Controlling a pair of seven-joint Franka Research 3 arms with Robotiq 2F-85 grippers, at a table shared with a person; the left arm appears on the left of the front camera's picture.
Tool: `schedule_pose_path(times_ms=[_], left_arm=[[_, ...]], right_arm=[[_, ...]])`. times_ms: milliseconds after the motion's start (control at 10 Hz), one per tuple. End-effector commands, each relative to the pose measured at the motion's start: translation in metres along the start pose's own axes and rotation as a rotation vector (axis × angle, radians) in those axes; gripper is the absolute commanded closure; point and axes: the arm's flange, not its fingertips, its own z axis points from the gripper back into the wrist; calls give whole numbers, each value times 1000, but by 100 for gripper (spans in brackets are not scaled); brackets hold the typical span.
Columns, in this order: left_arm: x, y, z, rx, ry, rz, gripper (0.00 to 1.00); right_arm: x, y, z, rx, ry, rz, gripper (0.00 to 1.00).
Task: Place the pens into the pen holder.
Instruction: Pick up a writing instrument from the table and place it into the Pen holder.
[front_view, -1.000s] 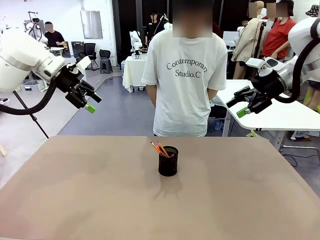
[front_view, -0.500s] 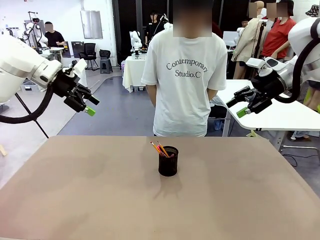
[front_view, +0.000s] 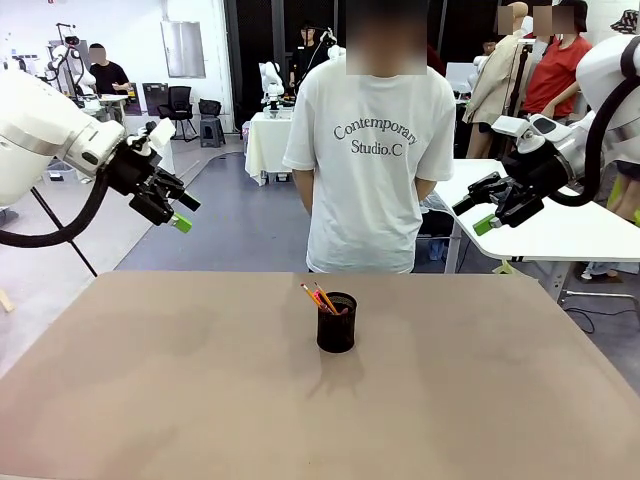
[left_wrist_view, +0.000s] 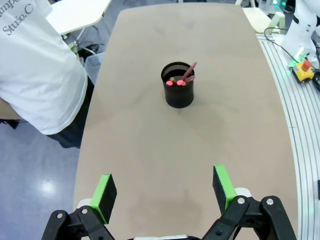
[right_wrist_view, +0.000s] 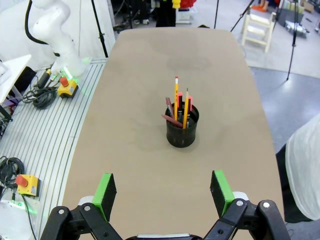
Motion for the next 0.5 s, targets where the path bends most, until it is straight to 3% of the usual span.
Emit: schedule_pose_path(times_ms=[0,400], left_arm=[[0,1,3,-7,4,1,0],[0,1,3,-7,4,1,0]], right_arm=[[5,0,1,5,1,-14,0],[5,0,1,5,1,-14,0]])
